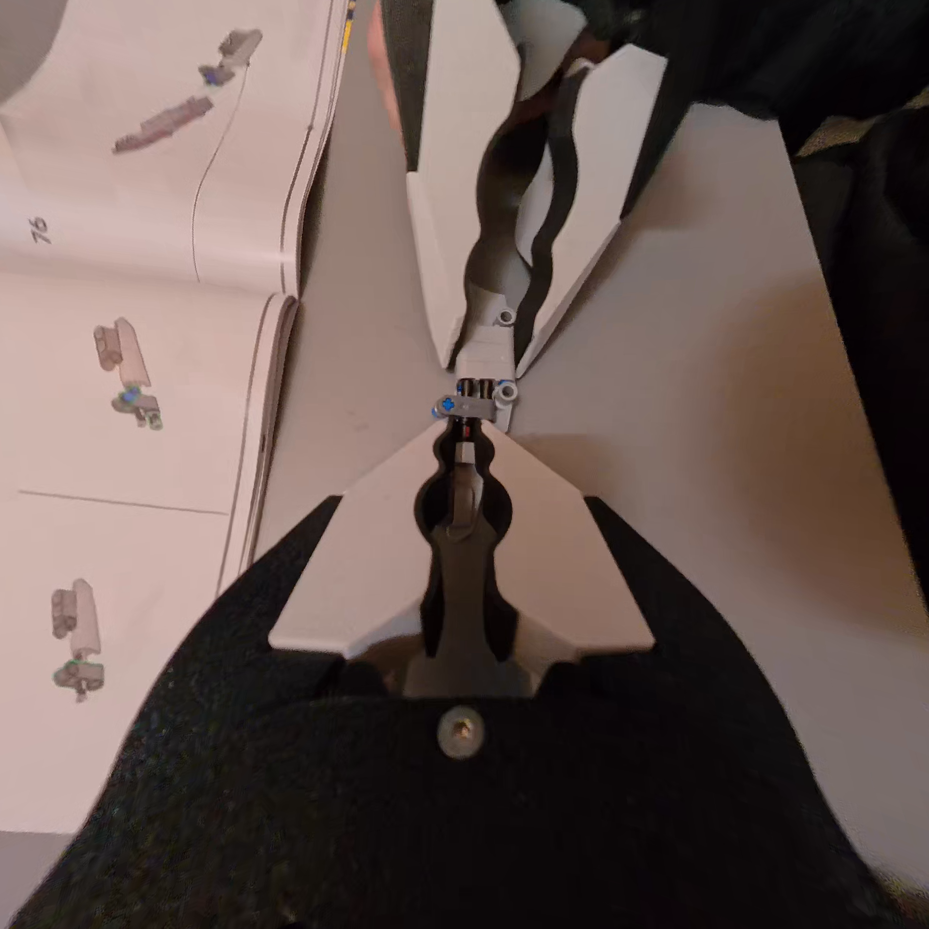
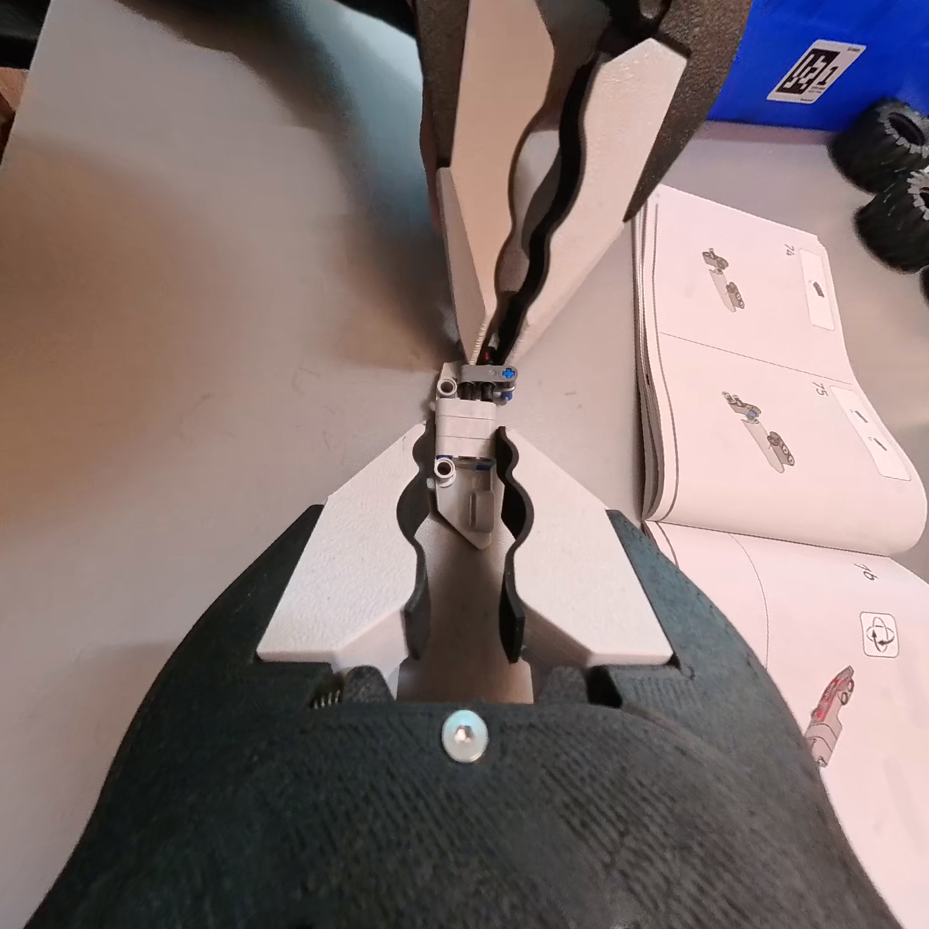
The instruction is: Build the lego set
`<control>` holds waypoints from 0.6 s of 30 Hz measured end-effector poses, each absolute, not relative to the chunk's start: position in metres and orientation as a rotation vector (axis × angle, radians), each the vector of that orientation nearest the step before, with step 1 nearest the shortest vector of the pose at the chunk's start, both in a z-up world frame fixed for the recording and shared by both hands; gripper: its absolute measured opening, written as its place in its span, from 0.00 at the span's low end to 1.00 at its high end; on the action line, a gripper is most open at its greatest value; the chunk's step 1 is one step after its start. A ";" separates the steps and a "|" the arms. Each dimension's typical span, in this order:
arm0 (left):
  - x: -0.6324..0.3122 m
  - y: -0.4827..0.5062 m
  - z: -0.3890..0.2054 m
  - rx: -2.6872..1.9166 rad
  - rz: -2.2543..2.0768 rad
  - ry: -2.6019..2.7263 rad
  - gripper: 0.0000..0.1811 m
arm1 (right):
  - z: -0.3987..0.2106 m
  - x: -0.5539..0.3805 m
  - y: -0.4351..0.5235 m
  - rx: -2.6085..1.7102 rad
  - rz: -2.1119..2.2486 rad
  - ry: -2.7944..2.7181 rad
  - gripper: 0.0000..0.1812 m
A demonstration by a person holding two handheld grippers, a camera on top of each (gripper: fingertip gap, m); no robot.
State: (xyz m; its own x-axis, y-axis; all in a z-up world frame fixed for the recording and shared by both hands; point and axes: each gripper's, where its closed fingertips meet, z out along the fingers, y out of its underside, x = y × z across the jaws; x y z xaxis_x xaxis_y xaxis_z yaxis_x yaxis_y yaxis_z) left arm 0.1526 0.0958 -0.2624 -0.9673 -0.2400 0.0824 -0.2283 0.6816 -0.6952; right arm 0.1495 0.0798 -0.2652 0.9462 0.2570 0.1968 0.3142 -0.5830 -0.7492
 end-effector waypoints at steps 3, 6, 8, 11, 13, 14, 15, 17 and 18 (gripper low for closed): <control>0.152 0.095 -0.262 -0.279 -1.264 2.783 0.02 | -0.265 0.149 0.080 -2.221 -0.081 -0.400 0.12; 0.152 0.095 -0.262 -0.218 -1.296 2.742 0.02 | -0.265 0.149 0.080 -2.220 -0.081 -0.400 0.12; 0.152 0.095 -0.262 -0.152 -1.272 2.710 0.02 | -0.265 0.149 0.080 -2.220 -0.082 -0.400 0.12; 0.152 0.095 -0.262 -0.102 -1.254 2.680 0.02 | -0.265 0.149 0.080 -2.219 -0.085 -0.401 0.13; 0.153 0.095 -0.262 -0.081 -1.236 2.664 0.02 | -0.265 0.149 0.080 -2.220 -0.084 -0.401 0.13; 0.153 0.095 -0.262 -0.076 -1.228 2.658 0.02 | -0.265 0.149 0.080 -2.220 -0.085 -0.402 0.12; 0.153 0.095 -0.262 -0.074 -1.221 2.655 0.02 | -0.265 0.149 0.080 -2.220 -0.085 -0.402 0.12; 0.153 0.095 -0.263 -0.128 -1.207 2.691 0.02 | -0.265 0.149 0.080 -2.222 -0.082 -0.402 0.13; 0.153 0.095 -0.263 -0.177 -1.202 2.718 0.01 | -0.265 0.149 0.080 -2.222 -0.082 -0.402 0.12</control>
State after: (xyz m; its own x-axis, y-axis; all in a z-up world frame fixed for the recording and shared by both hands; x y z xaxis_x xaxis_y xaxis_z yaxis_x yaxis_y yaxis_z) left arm 0.1534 0.0948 -0.2626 -0.9795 -0.1738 -0.1022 -0.0413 0.6693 -0.7418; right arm 0.1494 0.0795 -0.2655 0.9462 0.2581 0.1953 0.3139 -0.5842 -0.7485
